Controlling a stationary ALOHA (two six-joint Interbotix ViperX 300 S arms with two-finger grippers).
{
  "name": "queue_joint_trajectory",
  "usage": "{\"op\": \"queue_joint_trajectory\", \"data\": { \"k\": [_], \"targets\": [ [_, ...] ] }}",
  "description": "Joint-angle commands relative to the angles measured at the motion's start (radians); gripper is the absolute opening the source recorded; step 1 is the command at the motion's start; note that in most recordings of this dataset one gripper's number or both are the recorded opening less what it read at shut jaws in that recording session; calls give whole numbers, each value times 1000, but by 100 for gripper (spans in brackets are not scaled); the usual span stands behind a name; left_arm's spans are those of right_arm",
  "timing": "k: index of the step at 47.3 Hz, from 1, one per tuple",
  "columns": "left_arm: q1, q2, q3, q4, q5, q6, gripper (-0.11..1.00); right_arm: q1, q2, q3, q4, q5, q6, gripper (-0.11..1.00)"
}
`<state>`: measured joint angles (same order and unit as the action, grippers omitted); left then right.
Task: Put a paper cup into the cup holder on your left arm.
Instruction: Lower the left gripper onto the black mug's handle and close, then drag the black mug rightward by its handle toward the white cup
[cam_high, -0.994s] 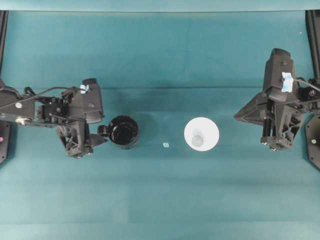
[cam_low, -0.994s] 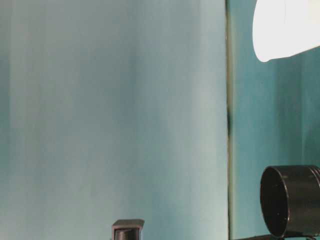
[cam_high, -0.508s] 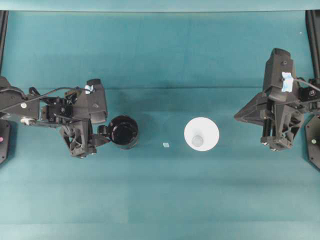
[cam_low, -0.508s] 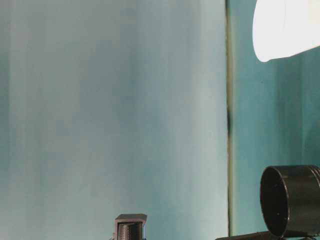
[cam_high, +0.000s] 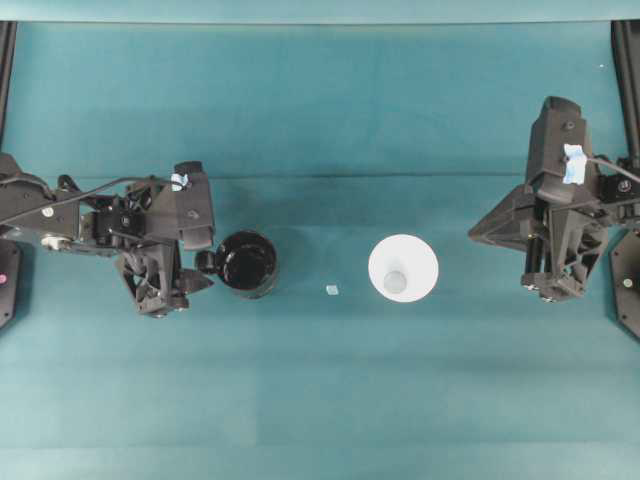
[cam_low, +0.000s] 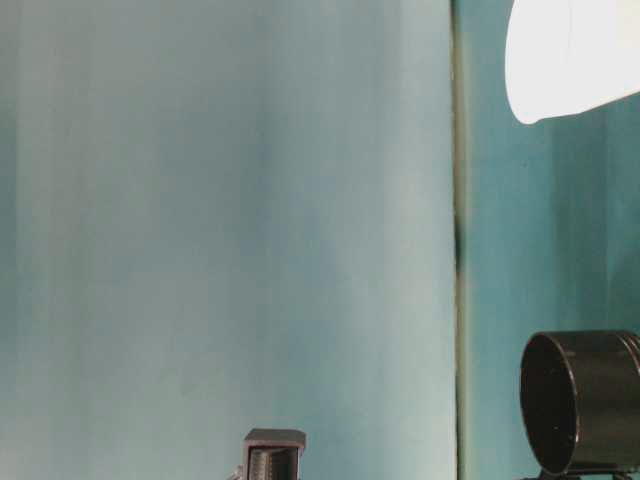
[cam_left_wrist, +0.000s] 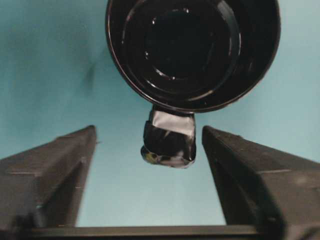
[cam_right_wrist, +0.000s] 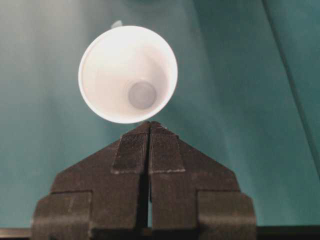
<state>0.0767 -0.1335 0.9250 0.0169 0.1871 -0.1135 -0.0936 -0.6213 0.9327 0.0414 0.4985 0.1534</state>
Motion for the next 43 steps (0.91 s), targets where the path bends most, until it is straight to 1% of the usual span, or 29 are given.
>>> {"op": "queue_joint_trajectory", "data": {
  "k": [1,4,14,18,20,36,43],
  "targets": [
    [-6,-3,-14,3,-6,2,79,-2,-3,-23,-2,-3,9,-2],
    [-6,-3,-17,3,-11,5,72,-2,-3,-23,-2,-5,9,-2],
    [-8,-5,-17,3,-21,9,40,-2,-2,-21,0,-3,9,-2],
    [-8,-6,-14,3,-21,8,32,-2,-3,-21,-2,-3,9,-2],
    [-9,-8,-12,3,-21,8,31,-2,-3,-21,0,-3,9,-2],
    [-25,-8,-11,3,-25,12,31,-2,-3,-21,0,-3,9,-2],
    [-34,-12,-11,3,-69,18,30,-2,-3,-21,0,-3,9,-2]
  ]
}}
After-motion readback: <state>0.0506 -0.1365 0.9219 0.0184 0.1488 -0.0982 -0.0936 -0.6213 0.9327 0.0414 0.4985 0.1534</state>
